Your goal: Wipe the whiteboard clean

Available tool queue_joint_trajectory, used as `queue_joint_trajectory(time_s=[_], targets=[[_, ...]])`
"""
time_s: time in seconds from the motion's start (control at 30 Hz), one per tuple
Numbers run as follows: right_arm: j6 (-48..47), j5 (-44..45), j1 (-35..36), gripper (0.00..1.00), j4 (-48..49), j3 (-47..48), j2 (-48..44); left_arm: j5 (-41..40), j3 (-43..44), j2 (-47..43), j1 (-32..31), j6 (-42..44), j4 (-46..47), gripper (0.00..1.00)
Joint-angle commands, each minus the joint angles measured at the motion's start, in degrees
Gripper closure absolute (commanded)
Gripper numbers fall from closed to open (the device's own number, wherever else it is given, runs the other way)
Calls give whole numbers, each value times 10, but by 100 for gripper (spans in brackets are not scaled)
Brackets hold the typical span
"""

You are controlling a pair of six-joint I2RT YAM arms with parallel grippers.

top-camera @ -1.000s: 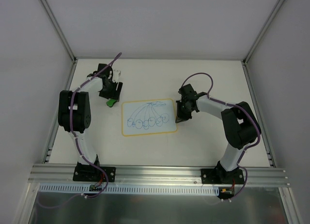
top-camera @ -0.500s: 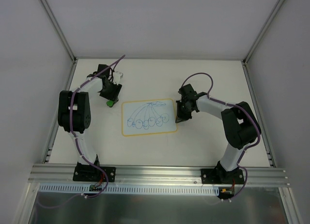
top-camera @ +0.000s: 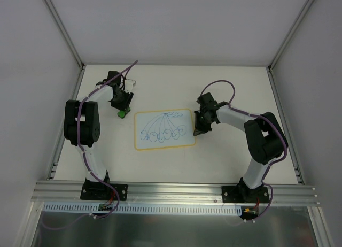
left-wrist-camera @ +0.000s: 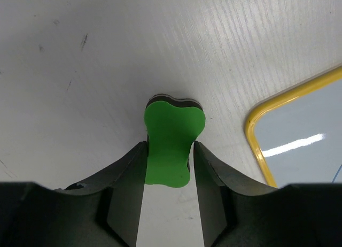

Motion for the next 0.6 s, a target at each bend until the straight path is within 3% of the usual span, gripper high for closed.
queue_joint_trajectory(time_s=[0.0,0.2,0.4,0.53,0.57], targets=[[-4,1,2,93,7,-4,5,25,-12,0,-3,-23,-14,59],[-4,0,2,93,8,-6,3,18,-9,5,-3,-21,-14,53],[-3,-1,2,93,9,-6,6,24,-9,9,-3,-29,-13,58],[-4,1,2,93,9,-6,6,25,-7,11,-3,-45,-13,72],[-3,1,2,93,8,-6,7,28,-8,5,-3,-51,-13,81]])
